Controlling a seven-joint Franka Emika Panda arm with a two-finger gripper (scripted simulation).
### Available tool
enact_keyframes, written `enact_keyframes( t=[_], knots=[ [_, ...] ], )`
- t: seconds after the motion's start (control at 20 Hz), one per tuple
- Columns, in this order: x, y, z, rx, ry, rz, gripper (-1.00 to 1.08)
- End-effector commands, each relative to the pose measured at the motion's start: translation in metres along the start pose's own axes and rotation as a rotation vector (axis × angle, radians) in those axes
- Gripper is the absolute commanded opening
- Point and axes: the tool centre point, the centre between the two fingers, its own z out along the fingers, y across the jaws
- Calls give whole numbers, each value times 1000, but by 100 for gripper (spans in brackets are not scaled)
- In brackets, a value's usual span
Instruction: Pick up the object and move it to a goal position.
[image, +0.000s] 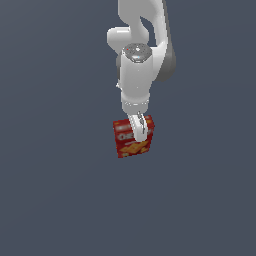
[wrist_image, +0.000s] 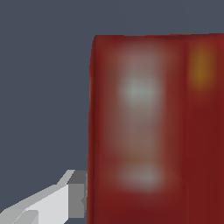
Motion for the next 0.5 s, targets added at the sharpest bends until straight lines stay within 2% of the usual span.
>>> enact_keyframes(
  t=[0.0, 0.45],
  knots=[
    [3, 2, -5, 2, 0, 1, -100],
    [38, 28, -50, 2, -2, 1, -100]
  ],
)
